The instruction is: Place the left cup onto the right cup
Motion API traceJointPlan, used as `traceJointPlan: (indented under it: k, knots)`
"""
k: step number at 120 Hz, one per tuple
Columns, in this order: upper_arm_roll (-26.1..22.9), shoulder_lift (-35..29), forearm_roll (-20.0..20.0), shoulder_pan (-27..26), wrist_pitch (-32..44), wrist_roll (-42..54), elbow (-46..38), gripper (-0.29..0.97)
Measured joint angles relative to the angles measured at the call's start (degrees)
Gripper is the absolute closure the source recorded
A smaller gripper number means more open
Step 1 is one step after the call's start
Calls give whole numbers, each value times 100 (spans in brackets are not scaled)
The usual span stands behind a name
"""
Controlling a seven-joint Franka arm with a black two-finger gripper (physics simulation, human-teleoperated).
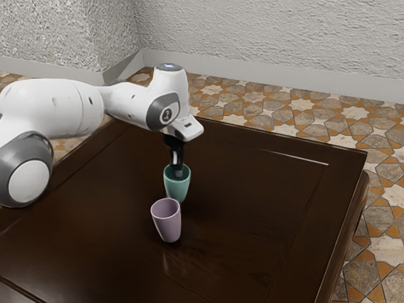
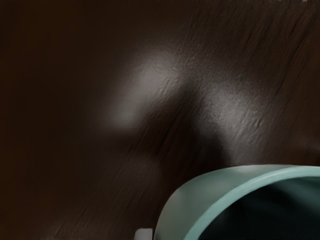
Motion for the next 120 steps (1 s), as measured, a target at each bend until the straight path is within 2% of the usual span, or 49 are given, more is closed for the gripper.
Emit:
traceJointPlan:
  k: [26, 61, 77, 120]
  knots:
    - [0, -842, -3, -41, -120, -112, -359, 78]
    - [-1, -1766, -11, -405, -381, -335, -964, 78]
    - [2, -1982, -107, -557, -411, -470, -1314, 79]
    - [8, -2149, -254, -521, -419, -784, -1911, 79]
